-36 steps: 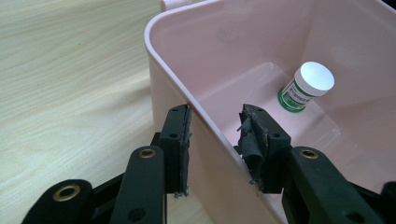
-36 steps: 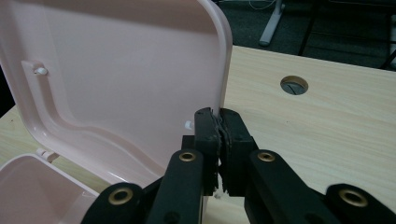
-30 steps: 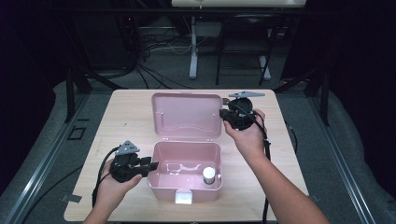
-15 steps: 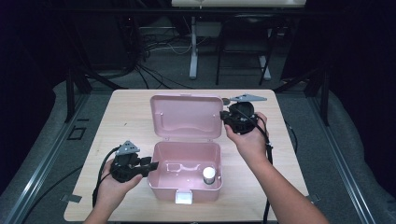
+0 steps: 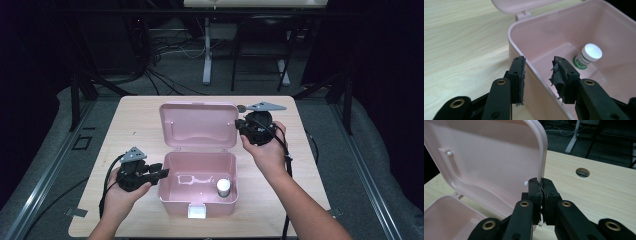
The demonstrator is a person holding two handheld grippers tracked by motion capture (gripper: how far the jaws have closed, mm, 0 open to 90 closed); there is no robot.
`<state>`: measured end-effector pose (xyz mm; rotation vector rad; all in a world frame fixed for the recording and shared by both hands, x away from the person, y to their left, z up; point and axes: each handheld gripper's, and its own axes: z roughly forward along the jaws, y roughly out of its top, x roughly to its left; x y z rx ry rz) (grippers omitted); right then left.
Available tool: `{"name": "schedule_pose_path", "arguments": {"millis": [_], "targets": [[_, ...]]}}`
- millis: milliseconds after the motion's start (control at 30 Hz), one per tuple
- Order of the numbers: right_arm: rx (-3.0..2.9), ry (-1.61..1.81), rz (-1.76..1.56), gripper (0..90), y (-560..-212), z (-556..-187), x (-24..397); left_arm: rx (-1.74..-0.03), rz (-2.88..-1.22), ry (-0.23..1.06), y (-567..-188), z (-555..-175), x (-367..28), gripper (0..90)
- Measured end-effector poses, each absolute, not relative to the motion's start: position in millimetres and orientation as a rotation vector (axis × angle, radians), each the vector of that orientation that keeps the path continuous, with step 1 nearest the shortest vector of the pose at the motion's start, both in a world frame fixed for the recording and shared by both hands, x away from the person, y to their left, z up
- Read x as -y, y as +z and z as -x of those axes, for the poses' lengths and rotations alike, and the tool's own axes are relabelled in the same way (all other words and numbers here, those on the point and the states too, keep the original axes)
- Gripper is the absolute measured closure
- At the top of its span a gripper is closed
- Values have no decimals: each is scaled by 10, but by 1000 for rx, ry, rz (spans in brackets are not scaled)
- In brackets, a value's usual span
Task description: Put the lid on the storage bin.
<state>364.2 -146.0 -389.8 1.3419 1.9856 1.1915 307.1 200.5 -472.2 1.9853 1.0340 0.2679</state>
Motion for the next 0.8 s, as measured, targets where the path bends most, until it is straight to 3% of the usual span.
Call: {"name": "schedule_pose_path", "arguments": {"millis": [800], "targets": [[-1992, 1199, -1309, 872, -3897, -3580, 1471, -1023, -1987, 329, -4264, -3476, -2001, 610]]}}
